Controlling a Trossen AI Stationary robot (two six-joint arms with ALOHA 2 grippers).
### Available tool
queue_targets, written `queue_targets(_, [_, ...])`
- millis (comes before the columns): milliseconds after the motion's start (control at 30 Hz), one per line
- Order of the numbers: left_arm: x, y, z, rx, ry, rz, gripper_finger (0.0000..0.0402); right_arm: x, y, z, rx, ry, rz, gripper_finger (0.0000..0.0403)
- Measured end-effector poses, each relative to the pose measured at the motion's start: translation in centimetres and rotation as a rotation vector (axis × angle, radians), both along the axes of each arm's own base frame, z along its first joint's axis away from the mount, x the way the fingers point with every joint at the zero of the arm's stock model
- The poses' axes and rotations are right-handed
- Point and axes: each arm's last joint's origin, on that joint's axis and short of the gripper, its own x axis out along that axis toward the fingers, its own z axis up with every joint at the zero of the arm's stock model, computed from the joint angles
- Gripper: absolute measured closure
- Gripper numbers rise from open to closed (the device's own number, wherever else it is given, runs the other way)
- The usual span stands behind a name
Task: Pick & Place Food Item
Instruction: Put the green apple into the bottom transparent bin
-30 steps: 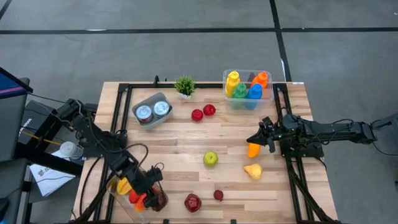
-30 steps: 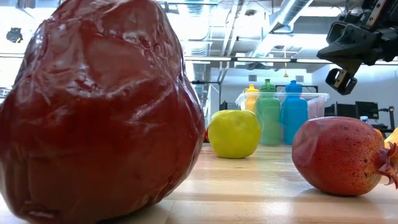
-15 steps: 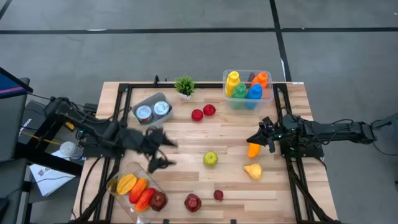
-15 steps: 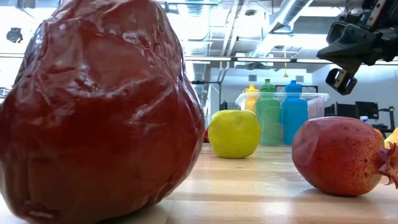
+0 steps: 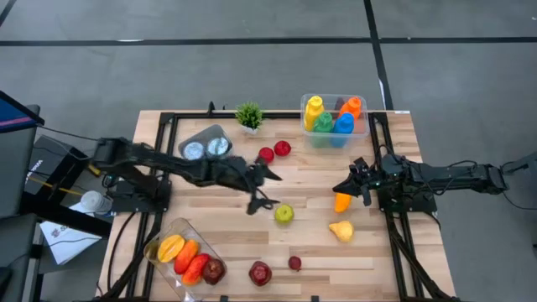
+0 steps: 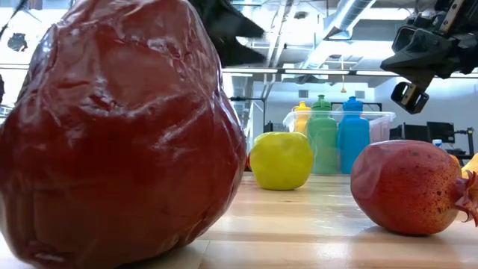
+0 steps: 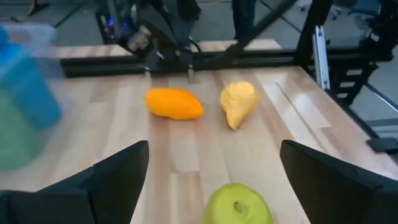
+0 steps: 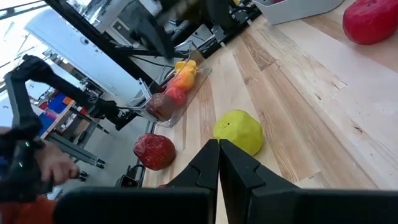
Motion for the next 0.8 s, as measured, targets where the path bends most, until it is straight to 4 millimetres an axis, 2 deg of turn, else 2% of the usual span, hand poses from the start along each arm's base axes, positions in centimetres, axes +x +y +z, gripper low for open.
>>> queue_targets(233, [2.9,-2.1,-5.8,-0.009,0.002,-0.057,0.0045,0.0,0.0,0.0,0.000,0.000,0.000,0.0397])
queue_targets(433, [4.1,-3.8,-9.1,-0.013,-0.035,-0.092,0.0045,0.0,0.0,0.0,0.000,0.000,0.000,0.0397])
queue_targets(533, [4.3,-4.3,-11.0,-0.029,0.009,-0.085,0.0045,0.0,0.0,0.0,0.000,0.000,0.000,0.0397])
queue_targets(633, [4.6,-4.6,-11.8,-0.040,0.010,-0.062,0.0045,0.0,0.0,0.0,0.000,0.000,0.000,0.0397])
queue_targets(800, [4.5,-4.2,-13.1,0.001,0.055,0.074,0.0045,0.0,0.0,0.0,0.000,0.000,0.000,0.0397])
